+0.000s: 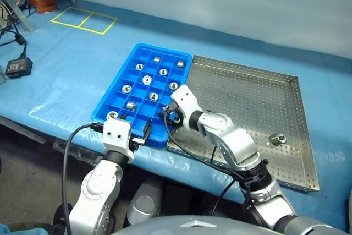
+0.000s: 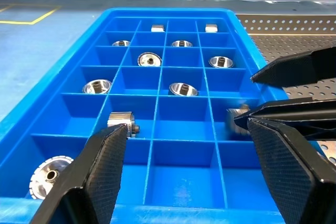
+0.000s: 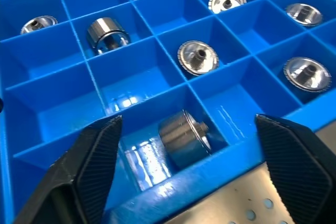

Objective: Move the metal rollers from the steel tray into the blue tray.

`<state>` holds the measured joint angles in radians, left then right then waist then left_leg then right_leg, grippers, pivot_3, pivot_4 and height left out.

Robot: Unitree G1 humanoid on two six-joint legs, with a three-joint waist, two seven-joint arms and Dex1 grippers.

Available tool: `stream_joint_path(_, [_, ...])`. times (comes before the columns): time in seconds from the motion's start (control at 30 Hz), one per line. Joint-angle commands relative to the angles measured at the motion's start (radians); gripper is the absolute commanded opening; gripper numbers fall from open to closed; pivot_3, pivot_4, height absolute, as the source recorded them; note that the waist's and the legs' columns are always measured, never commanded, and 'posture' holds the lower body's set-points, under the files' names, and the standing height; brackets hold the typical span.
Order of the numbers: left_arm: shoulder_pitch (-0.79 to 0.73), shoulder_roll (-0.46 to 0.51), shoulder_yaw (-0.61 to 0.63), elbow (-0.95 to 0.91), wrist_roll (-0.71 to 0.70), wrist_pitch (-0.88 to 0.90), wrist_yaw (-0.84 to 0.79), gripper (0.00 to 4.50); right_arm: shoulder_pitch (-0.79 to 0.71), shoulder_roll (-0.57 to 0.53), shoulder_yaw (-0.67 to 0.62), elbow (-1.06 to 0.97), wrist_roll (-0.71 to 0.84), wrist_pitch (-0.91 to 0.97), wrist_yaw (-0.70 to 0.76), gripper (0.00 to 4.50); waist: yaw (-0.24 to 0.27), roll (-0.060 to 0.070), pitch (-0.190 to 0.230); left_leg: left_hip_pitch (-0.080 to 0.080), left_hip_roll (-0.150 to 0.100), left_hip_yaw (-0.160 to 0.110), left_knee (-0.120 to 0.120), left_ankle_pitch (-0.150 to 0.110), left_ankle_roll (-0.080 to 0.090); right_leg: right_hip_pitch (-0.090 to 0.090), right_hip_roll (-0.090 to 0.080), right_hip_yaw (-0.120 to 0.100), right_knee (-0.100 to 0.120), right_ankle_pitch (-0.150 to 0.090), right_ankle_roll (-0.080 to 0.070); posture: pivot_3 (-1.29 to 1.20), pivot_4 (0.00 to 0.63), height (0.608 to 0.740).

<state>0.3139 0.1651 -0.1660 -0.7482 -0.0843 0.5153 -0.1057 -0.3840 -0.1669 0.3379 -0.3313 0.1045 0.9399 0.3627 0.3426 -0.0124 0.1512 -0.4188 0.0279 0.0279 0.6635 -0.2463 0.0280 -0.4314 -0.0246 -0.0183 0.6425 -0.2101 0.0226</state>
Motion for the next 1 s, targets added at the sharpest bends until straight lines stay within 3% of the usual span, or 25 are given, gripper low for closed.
stream_joint_path(0.03, [-0.045,0.014,-0.003,0.004,-0.012,0.001,-0.032,3.99,0.013,0.001,-0.065,-0.074,-0.008,0.013,-0.052,4.47,-0.013,0.0,0.0,0.0,0.0,0.0,0.0,0.0,0.0,0.0,0.0,0.0,0.0,0.0,0.0,0.3,0.15,0.74])
stream_joint_path(0.27, [-0.138,0.035,-0.024,0.07,-0.036,0.01,-0.099,3.99,0.097,0.059,-0.309,-0.16,-0.031,0.047,-0.234,4.47,-0.102,0.0,0.0,-0.001,-0.001,0.0,0.001,0.0,0.0,0.001,0.0,0.001,0.0,0.0,0.0,0.16,0.15,0.74])
stream_joint_path(0.6, [-0.228,0.049,-0.051,0.143,-0.061,0.015,-0.171,3.99,0.244,0.128,-0.425,-0.244,-0.092,0.06,-0.41,4.47,-0.306,0.001,0.0,0.004,0.0,-0.002,0.0,0.0,0.001,0.003,0.0,0.005,0.002,0.001,0.0,0.05,0.15,0.74])
stream_joint_path(0.7, [-0.235,0.049,-0.06,0.152,-0.062,0.016,-0.181,3.99,0.262,0.15,-0.437,-0.239,-0.098,0.048,-0.436,4.47,-0.329,0.001,0.0,0.006,0.001,-0.002,0.0,0.0,0.001,0.003,0.001,0.006,0.004,0.0,0.0,0.04,0.15,0.74])
stream_joint_path(1.0, [-0.228,0.043,-0.071,0.148,-0.059,0.016,-0.184,3.99,0.238,0.22,-0.503,-0.095,-0.077,-0.055,-0.474,4.47,-0.331,0.001,0.0,0.006,0.0,0.002,0.0,0.001,0.001,0.003,0.001,0.011,0.003,0.001,0.001,0.06,0.15,0.74])
